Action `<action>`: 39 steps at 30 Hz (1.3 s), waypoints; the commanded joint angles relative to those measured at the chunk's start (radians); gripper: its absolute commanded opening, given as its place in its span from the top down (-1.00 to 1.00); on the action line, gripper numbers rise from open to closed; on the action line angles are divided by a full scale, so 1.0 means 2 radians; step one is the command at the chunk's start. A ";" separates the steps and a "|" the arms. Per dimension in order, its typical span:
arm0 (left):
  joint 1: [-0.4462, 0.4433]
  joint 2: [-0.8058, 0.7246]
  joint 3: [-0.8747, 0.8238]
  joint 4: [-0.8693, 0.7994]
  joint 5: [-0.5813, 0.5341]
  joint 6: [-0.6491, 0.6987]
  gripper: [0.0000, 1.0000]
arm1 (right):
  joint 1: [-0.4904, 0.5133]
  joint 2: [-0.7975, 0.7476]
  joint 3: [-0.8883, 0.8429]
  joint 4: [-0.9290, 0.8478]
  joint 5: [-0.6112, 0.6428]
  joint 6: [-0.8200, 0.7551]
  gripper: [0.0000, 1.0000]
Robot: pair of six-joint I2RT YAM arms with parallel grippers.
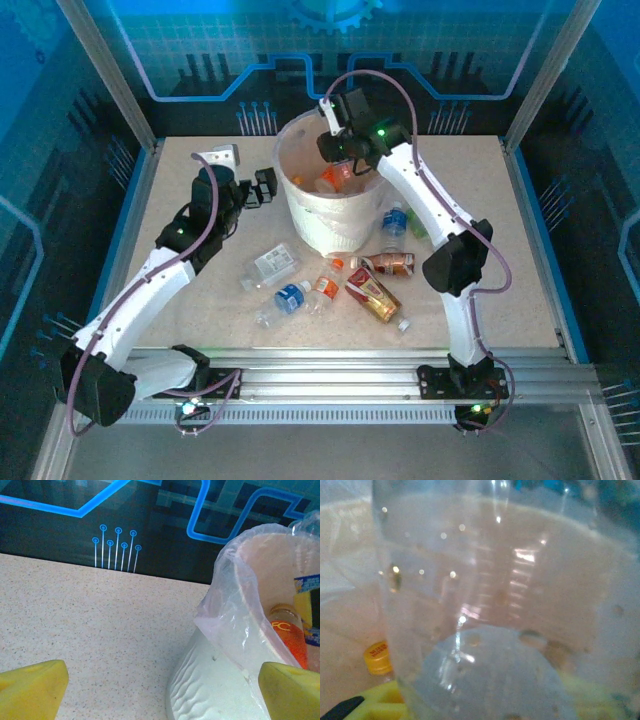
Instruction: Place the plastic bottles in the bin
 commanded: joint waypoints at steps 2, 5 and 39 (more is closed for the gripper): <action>0.005 0.006 0.021 -0.008 -0.007 0.003 -0.98 | -0.004 0.010 -0.011 -0.004 -0.012 0.000 0.10; 0.005 0.006 0.021 -0.009 -0.008 0.002 -0.98 | -0.005 0.016 -0.014 -0.005 -0.015 0.000 0.05; 0.009 -0.043 -0.003 -0.138 -0.024 0.008 -0.98 | -0.019 0.009 -0.011 -0.009 -0.031 -0.002 -0.98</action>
